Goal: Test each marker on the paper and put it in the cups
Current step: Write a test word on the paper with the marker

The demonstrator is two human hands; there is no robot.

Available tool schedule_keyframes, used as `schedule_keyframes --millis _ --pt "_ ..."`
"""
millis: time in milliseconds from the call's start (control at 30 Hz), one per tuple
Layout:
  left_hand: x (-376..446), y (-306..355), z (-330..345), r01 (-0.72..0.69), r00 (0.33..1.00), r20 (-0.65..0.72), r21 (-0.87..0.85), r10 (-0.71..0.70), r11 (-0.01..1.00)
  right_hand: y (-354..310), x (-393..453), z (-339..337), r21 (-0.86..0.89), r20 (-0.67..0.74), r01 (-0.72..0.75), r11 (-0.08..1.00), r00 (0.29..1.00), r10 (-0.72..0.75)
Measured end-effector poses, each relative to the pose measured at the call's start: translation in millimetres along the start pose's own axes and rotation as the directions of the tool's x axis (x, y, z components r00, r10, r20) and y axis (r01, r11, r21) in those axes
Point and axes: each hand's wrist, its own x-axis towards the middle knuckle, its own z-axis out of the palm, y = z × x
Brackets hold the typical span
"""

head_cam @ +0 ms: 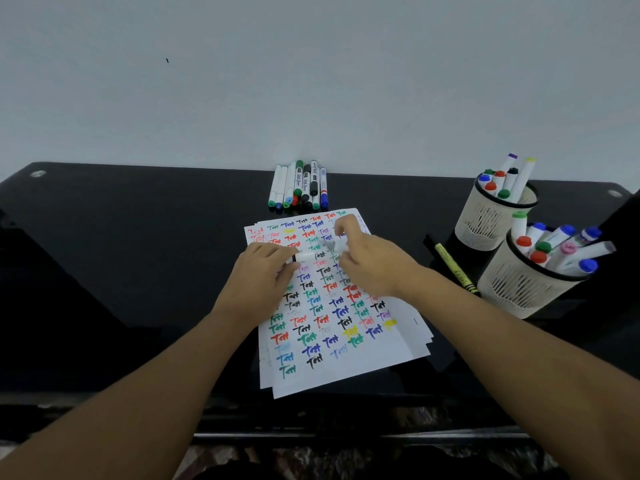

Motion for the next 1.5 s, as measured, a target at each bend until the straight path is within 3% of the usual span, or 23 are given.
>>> schedule_keyframes --millis 133,233,367,533,667,867,1167,1500 --pt "1 -1 2 0.030 0.999 0.028 -0.006 -0.030 1.000 16 0 -9 0.262 -0.091 -0.095 0.961 0.988 0.123" --pt "1 1 1 0.039 0.999 0.036 -0.026 -0.038 0.999 23 -3 -9 0.629 -0.116 -0.145 0.764 0.954 0.276" --pt "1 -1 2 0.027 0.999 0.037 -0.019 -0.026 0.999 34 -6 -4 0.702 -0.168 -0.100 0.705 0.939 0.300" --pt "3 -1 3 0.024 0.999 0.039 0.002 -0.024 1.000 36 -8 4 0.816 -0.300 0.010 0.578 0.862 0.409" --pt "3 -2 4 0.015 0.999 0.031 0.006 -0.015 1.000 38 -11 18 0.800 -0.332 -0.028 0.600 0.812 0.480" --pt "3 -3 5 0.010 1.000 0.021 0.023 -0.011 1.000 41 -15 26 0.733 -0.410 -0.001 0.681 0.798 0.442" --pt "3 -5 6 0.012 1.000 0.013 0.014 -0.012 1.000 38 -10 23 0.695 -0.300 -0.140 0.705 0.835 0.461" --pt "3 -6 7 0.006 1.000 0.009 0.013 -0.007 1.000 36 -6 22 0.697 -0.264 -0.170 0.697 0.843 0.469"
